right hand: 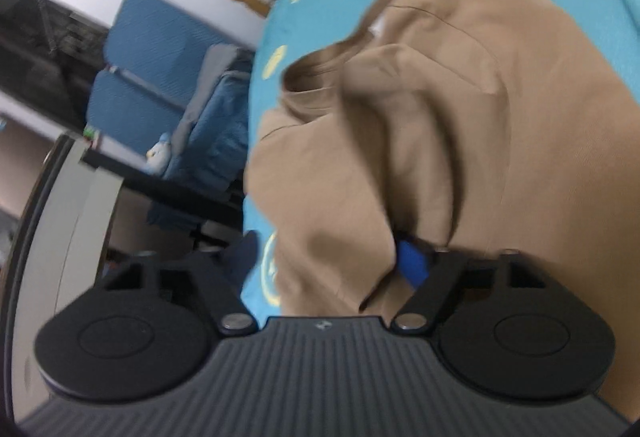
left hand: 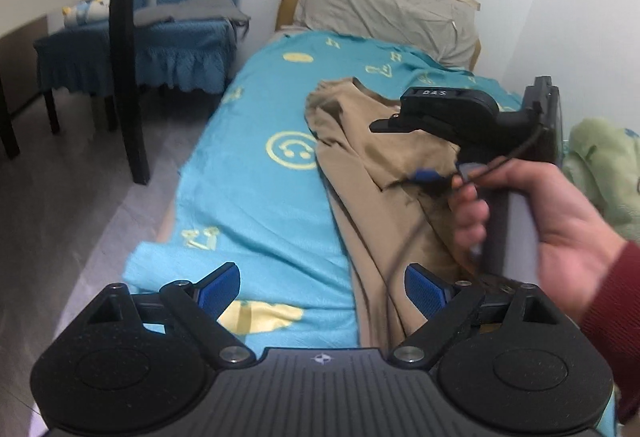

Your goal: Fold clothes

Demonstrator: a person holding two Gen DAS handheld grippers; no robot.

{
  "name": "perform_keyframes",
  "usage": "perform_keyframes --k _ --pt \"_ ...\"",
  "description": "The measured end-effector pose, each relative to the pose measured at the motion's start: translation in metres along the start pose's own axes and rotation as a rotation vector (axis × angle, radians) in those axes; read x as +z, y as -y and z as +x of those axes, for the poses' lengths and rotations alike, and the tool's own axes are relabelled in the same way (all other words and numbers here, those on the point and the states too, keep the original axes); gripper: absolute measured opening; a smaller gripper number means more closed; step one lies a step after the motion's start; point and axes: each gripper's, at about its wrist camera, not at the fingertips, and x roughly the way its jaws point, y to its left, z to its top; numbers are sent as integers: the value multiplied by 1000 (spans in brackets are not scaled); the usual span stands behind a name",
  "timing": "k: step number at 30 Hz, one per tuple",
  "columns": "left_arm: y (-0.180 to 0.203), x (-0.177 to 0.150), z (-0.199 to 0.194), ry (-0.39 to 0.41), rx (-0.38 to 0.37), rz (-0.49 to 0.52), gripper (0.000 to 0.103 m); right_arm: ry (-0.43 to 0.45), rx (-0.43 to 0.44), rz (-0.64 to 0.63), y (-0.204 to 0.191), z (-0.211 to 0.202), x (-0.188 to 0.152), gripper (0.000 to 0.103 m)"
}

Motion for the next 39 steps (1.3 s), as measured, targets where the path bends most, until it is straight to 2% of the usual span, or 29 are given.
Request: perform_keyframes --k 2,3,8,10,13,16,17,18,19,21,22,29,31,32,34,39 --pt "-1 -1 0 1 -10 -13 91 27 3 7 1 1 2 18" --pt "-2 -1 0 5 -10 -21 91 45 13 4 0 -2 5 14" --pt "-11 0 3 10 -20 -96 91 210 101 94 2 -26 39 12" --pt "-13 0 4 9 -20 -109 91 271 67 161 9 -29 56 12" --pt "-10 0 5 11 -10 -89 91 304 -10 294 28 -29 73 14" --pt "-6 -1 7 4 -1 -69 91 290 -54 276 35 -34 75 16" --pt "-6 -2 7 4 2 -68 91 287 -50 254 36 -37 73 23" --pt "-7 -1 6 5 3 -73 91 294 -41 200 32 -42 69 36" --pt "-7 -1 6 7 4 -78 91 305 -38 120 27 -49 64 45" --pt "-9 -1 4 11 7 -92 91 323 -30 -70 10 -61 52 82" --pt "-9 -1 3 13 9 -93 91 320 -22 -169 1 -65 43 90" --pt "-12 -1 3 12 24 -111 91 123 -48 -742 -46 -43 -16 89" --pt "-13 -2 3 11 29 -118 91 86 -50 -854 -53 -37 -31 87" --pt "-14 -2 4 10 31 -121 91 64 -53 -893 -56 -34 -36 75" --pt "-15 -2 5 9 34 -126 91 11 -95 -924 -60 -24 -40 65" --pt "-14 -4 6 2 32 -128 91 -68 -166 -1055 -59 -12 -48 62"
